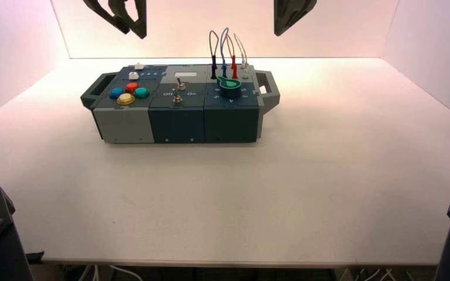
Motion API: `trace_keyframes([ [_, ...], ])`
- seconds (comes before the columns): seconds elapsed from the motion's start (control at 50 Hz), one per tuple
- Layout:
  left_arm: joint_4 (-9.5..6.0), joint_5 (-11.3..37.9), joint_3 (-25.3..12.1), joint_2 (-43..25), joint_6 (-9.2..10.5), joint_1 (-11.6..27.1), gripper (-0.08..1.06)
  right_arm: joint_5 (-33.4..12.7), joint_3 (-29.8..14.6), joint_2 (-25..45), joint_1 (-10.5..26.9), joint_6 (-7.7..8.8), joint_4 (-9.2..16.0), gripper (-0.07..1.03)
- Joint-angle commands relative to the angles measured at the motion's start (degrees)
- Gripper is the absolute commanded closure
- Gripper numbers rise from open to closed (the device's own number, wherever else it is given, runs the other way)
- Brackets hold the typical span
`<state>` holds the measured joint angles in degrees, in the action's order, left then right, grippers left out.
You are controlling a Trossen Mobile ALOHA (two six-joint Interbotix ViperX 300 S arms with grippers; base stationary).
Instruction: Open left gripper.
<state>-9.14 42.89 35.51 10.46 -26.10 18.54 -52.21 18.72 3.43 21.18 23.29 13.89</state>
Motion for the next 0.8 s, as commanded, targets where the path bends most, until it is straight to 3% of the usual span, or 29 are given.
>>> trace_keyframes([
  [0.02,-0.18,-1.58,-1.49,0.62,0.18,0.09,-0.01,0.18,-0.97,-0.79,0.09,0.53,0.35,0.98],
  [0.04,-0.18,-1.85,-1.49,0.62,0.18,0.09,-0.06,0.18,-0.97,-0.79,0.09,0.53,0.35,0.98],
  [0.8,-0.35,-4.22,-0.70,1.49,0.26,0.18,-0.05,0.00,-0.97,-2.29,0.09,0.44,0.35,0.98],
])
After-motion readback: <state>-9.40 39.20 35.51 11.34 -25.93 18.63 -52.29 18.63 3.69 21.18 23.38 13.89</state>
